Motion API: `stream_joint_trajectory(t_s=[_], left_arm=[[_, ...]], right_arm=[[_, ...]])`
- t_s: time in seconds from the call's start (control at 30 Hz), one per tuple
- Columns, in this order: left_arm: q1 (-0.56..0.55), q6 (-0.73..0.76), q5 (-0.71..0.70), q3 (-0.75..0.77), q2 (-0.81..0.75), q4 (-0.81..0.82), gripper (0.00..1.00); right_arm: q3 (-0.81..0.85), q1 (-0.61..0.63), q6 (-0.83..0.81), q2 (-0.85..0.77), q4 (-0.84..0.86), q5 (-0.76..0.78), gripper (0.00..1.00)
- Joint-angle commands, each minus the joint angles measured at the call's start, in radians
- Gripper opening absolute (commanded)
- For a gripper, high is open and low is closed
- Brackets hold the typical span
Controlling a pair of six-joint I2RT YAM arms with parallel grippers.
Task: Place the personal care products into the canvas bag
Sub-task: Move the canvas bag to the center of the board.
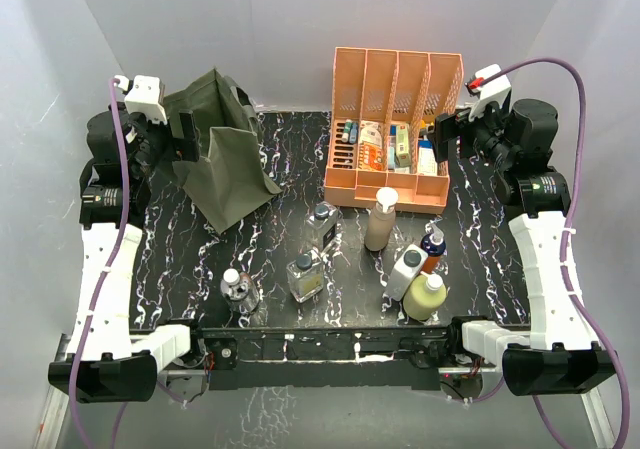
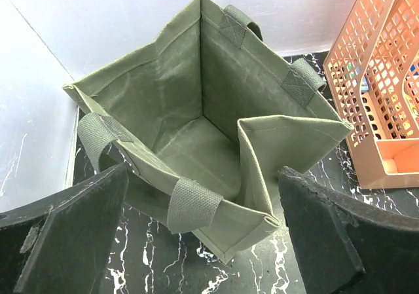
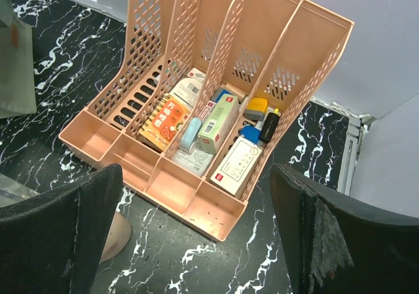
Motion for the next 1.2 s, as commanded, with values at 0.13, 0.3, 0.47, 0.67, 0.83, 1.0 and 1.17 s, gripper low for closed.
stream_joint_trajectory(t_s=[0.13,0.3,0.47,0.67,0.83,1.0,1.17], left_arm=[[0.006,-0.024,-0.015,0.02,-0.014,0.019,0.97],[0.006,-0.034,-0.009,0.032,-0.012,0.012,0.97],[0.007,-0.014,-0.011,0.042,-0.003,-0.004,0.97],[0.007,0.086,0.268,0.067,0.008,-0.066,0.97],[-0.009,0.11,0.361,0.191,0.128,-0.155,0.97],[-0.053,0.234,0.339,0.368,0.318,-0.38,0.97],[-0.097,0.288,0.265,0.441,0.435,-0.492,0.97]], right_arm=[[0.019,-0.007,-0.005,-0.013,0.029,-0.017,0.99],[0.026,-0.007,0.0,-0.014,0.03,-0.026,0.99],[0.044,-0.007,-0.012,-0.015,0.012,-0.045,0.99],[0.055,-0.007,-0.025,-0.006,-0.01,-0.084,0.99],[0.047,-0.007,-0.028,-0.004,-0.013,-0.128,0.99],[0.024,-0.007,-0.036,-0.021,-0.007,-0.132,0.99],[0.01,-0.007,-0.037,-0.03,-0.007,-0.138,0.99]])
